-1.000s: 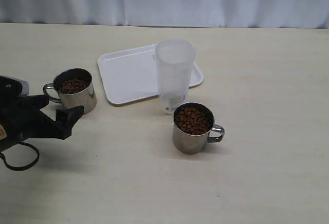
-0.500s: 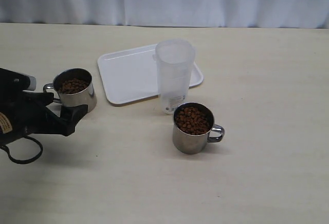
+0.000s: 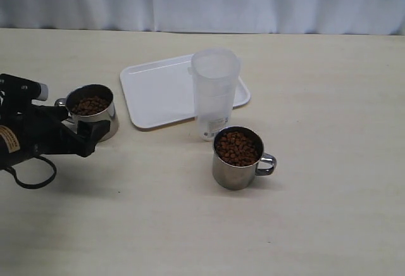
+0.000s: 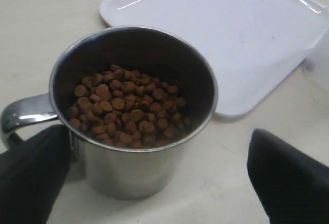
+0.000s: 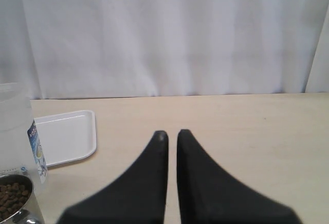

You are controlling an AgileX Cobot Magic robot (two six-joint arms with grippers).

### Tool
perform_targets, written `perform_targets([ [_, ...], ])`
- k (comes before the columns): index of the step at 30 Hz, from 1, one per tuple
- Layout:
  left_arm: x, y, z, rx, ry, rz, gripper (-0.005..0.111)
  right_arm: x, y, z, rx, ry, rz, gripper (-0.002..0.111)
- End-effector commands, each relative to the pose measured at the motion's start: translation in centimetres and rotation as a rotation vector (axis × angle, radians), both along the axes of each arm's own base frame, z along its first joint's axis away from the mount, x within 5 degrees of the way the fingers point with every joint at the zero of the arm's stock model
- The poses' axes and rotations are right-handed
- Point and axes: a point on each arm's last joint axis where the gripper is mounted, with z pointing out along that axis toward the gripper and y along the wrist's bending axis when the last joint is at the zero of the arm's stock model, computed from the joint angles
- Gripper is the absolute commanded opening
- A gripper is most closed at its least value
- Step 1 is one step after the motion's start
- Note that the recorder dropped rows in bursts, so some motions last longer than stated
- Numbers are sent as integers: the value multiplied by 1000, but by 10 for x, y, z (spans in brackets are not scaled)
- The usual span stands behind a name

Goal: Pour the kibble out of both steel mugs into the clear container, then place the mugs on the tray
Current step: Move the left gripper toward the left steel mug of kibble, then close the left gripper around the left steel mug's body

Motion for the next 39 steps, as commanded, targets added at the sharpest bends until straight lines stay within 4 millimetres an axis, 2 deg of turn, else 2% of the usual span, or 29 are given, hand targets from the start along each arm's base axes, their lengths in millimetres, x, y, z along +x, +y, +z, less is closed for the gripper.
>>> perform_targets([
  [1, 0, -2, -1, 3, 5, -25, 66, 0, 0, -1, -10, -2, 3, 5],
  [13, -5, -3, -8, 56, 78, -88, 66, 0, 0, -1, -10, -2, 3, 5],
  [34, 3, -3, -3, 47, 47, -81, 66, 0, 0, -1, -10, -2, 3, 5],
  [39, 10, -2, -11, 62, 85, -76, 66, 0, 0, -1, -10, -2, 3, 5],
])
